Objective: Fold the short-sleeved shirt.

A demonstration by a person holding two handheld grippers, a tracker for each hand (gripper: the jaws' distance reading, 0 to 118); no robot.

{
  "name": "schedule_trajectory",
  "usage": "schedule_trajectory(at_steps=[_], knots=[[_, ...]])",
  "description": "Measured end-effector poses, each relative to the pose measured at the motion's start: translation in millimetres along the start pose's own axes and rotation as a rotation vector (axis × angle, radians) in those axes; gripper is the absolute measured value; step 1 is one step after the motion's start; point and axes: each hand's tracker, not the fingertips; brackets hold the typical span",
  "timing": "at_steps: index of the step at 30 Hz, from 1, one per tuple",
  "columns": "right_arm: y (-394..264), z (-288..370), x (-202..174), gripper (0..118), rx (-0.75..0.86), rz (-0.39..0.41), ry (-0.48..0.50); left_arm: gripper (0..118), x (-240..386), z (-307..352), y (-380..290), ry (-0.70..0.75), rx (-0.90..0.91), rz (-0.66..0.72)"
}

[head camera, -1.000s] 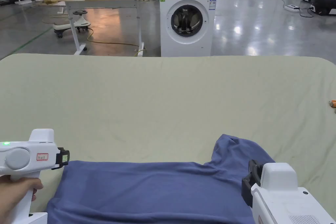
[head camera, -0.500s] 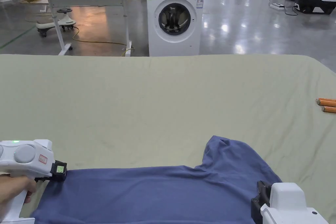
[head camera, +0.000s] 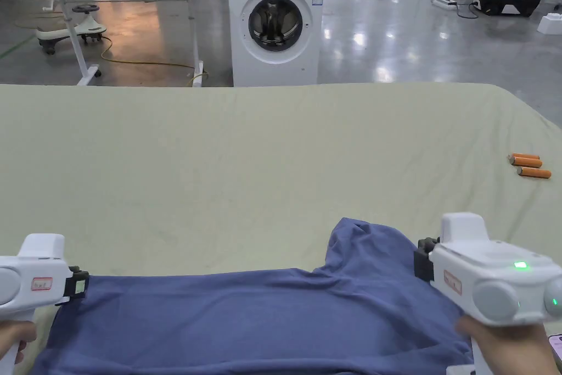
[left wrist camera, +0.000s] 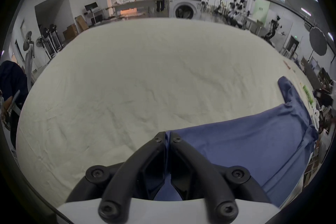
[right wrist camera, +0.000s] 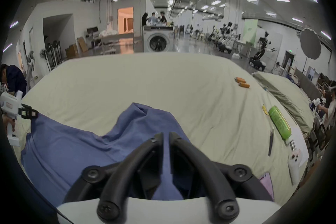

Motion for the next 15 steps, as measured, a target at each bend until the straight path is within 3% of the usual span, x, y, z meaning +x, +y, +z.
schedule_trajectory(at_steps=[1, 3, 5, 9, 13, 15], knots=[[5.8, -12.9, 5.4, 12, -0.033, 0.003, 0.007, 1, -0.2, 8.2, -1.9, -0.007, 0.021, 0.008], [15.4, -40.1, 15.9, 42, -0.135, 0.024, 0.003, 1, -0.7, 24.7, -7.0, -0.026, 0.073, 0.026], [17.6, -63.9, 24.1, 62, -0.181, 0.019, 0.004, 0, -0.6, 37.2, -11.0, -0.024, 0.101, 0.029], [15.9, -105.1, 38.4, 64, -0.278, 0.026, -0.003, 1, 1.9, 56.1, -21.7, -0.03, 0.142, 0.032], [10.1, -133.2, 48.1, 64, -0.364, -0.044, 0.065, 0, 2.9, 60.3, -30.0, -0.021, 0.149, 0.033], [7.4, -143.5, 49.6, 64, -0.394, -0.057, 0.054, 0, 1.6, 58.9, -32.1, -0.016, 0.141, 0.039]])
